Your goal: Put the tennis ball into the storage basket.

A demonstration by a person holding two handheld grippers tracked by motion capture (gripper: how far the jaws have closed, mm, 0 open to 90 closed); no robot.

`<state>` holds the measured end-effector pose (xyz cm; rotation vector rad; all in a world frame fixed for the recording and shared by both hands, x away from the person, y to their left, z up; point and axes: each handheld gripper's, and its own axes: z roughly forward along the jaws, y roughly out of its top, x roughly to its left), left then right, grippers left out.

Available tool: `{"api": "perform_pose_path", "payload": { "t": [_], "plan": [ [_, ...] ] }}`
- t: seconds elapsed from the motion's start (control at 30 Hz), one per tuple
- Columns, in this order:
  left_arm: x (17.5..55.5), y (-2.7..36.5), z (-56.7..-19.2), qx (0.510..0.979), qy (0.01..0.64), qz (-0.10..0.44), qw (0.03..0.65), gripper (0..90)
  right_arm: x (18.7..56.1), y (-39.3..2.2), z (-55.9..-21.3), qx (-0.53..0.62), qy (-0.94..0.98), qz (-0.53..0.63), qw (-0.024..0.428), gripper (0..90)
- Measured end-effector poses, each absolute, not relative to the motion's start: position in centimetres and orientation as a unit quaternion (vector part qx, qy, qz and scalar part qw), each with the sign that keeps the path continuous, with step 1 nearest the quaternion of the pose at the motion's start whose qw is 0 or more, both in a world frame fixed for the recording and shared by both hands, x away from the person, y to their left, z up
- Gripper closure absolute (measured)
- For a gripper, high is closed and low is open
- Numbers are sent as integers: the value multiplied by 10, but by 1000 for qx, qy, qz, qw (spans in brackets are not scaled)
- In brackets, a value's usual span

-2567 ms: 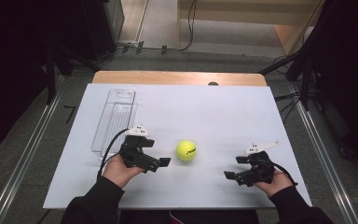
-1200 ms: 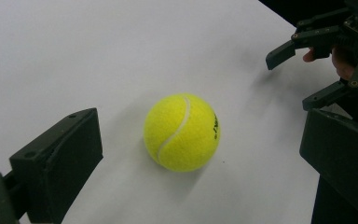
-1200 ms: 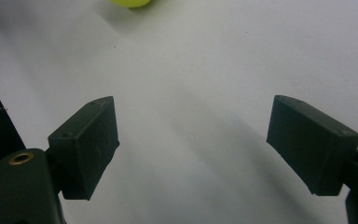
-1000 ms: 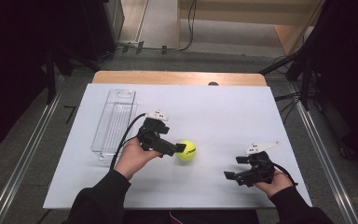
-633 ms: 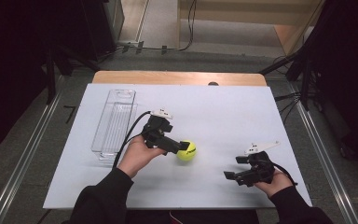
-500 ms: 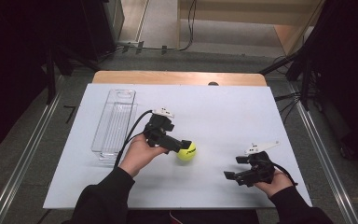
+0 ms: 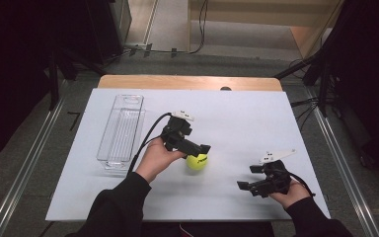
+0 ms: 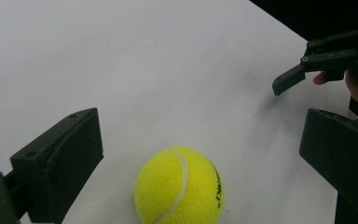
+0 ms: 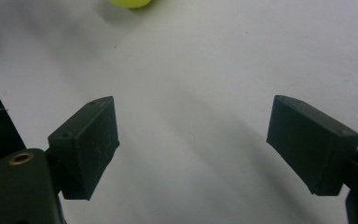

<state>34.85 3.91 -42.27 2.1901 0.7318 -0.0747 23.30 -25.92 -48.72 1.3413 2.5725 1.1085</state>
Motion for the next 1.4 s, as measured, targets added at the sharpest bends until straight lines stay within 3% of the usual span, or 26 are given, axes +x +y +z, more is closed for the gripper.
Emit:
{"api": "perform_pose_path", "payload": {
  "t": [1.4],
  "plan": [
    [344,33,-456,887,289,-37,359,9,233,-259,-487,429,829,357,18,146]
  ]
}}
